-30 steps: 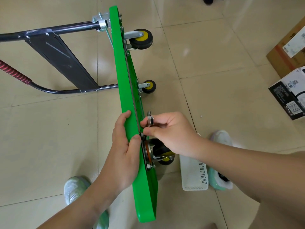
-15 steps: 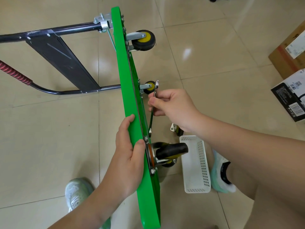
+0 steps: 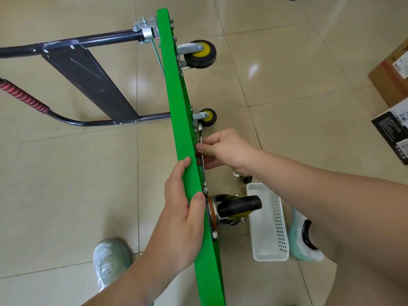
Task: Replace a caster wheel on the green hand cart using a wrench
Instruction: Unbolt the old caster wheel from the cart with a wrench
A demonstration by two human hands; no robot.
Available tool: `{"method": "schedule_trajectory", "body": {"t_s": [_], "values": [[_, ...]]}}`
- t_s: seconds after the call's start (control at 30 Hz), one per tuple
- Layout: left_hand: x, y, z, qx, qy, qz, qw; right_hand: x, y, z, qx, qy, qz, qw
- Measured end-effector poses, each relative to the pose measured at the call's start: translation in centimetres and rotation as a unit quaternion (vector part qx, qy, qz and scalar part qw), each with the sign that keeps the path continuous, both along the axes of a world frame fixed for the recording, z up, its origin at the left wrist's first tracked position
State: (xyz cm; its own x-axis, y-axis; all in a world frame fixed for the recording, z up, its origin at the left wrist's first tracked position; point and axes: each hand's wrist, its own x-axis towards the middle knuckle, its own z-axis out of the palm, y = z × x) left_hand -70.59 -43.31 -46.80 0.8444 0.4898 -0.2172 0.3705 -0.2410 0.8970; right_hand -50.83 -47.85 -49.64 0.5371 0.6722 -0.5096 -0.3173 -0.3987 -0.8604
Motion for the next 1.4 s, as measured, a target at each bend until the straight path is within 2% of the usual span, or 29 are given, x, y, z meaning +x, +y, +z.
{"method": "schedule_trajectory", "body": {"t_s": [0.27,0.47,0.87,1.0,1.4], "values": [[0.0,0.0,-0.1,0.009,-0.007,0.000,1.000,-3.8,-4.1,2.6,0.091,-0.114,0.005,0.989],[0.2,-0.1,-0.2,0.016,-0.011,0.007,1.000,-6.7,-7.2,3.2,0.146,-0.073,-0.033,0.986],[0.0,-0.1,-0.3,0.002,-0.011,0.005,1.000,-4.2,-5.8,3.9,0.206,-0.167,-0.092,0.960],[-0.1,0.0,-0.3,0.002,-0.006,0.005,1.000,-1.4,-3.9,3.7,0.148,-0.163,-0.087,0.972],[-0.1,0.1,-0.3,-0.003,-0.007,-0.006,1.000,0.7,0.1,0.2,-0.010,-0.021,-0.006,1.000]]}}
